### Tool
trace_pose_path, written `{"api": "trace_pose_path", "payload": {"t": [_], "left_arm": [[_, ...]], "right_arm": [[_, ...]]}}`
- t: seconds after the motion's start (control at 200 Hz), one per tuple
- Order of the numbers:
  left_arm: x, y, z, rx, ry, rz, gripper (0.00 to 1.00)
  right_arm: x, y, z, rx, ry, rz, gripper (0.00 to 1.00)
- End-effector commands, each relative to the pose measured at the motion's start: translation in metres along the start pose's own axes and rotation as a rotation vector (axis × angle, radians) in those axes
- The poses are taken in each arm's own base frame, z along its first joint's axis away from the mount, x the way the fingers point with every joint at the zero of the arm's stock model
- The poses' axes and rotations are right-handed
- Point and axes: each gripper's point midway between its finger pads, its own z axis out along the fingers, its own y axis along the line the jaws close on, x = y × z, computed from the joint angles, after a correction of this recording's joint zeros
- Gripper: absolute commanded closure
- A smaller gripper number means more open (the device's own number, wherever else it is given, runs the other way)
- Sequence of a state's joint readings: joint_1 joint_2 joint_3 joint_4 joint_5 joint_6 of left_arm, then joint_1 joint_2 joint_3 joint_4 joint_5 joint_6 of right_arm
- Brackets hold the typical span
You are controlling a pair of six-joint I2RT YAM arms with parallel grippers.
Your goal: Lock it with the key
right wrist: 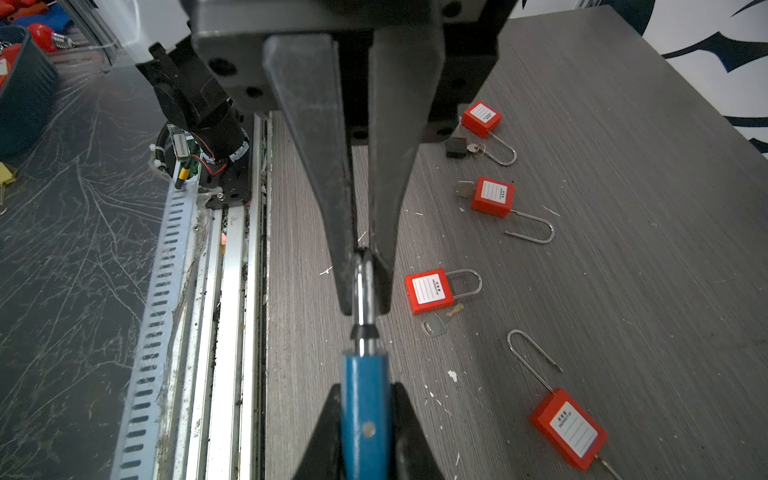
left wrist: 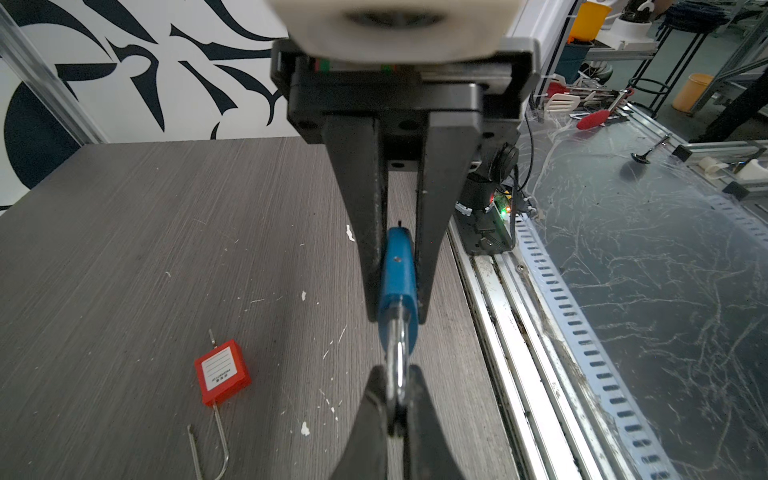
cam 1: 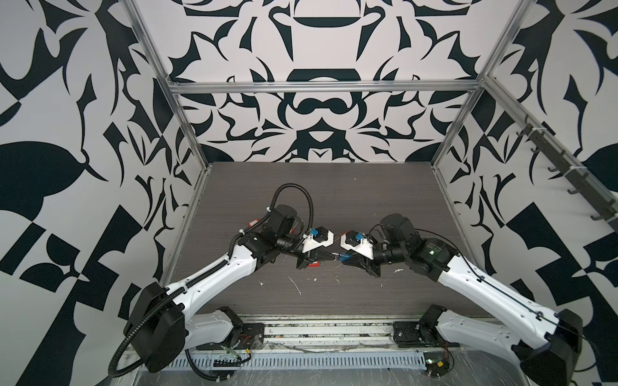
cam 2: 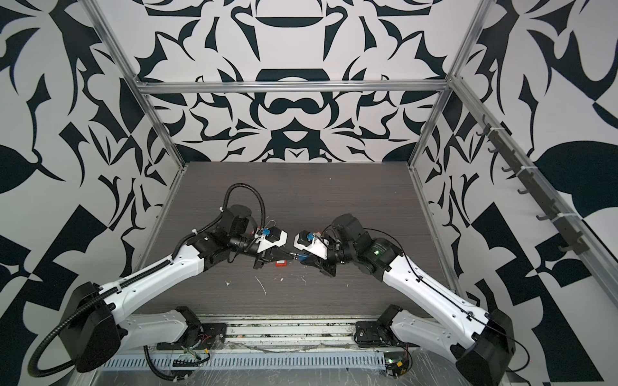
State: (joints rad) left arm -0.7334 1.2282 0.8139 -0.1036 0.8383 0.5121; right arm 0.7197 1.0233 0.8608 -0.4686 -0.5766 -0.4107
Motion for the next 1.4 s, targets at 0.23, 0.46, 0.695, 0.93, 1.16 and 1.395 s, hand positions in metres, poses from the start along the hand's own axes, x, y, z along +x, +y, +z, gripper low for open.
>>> {"api": "trace_pose_path", "payload": {"t": [0.23, 0.46, 0.695, 0.93, 1.16, 1.395], "left_arm": [[-0.011, -0.033, 0.032, 0.120, -0.080, 0.110, 1.00], [-0.005, -0.033, 0.043, 0.133, -0.089, 0.079, 1.00], [-0.006, -0.031, 0.043, 0.104, -0.091, 0.091, 1.00], [-0.014, -0.010, -0.002, 0.008, -0.055, 0.084, 1.00], [-0.011, -0.003, -0.028, -0.010, 0.013, 0.065, 1.00], [-0.010, 0.001, -0.029, -0.005, 0.049, 0.073, 1.00]], "right_arm": [[-0.107, -0.010, -0.008, -0.015, -0.370, -0.148, 1.00], [-0.108, -0.011, -0.001, -0.007, -0.373, -0.175, 1.00], [-0.103, -0.011, 0.003, 0.005, -0.350, -0.178, 1.00], [-0.053, -0.015, -0.009, 0.118, -0.149, -0.146, 0.74], [-0.009, -0.004, -0.035, 0.201, -0.044, -0.069, 0.58], [-0.010, 0.004, -0.053, 0.207, -0.017, -0.064, 0.61]]}}
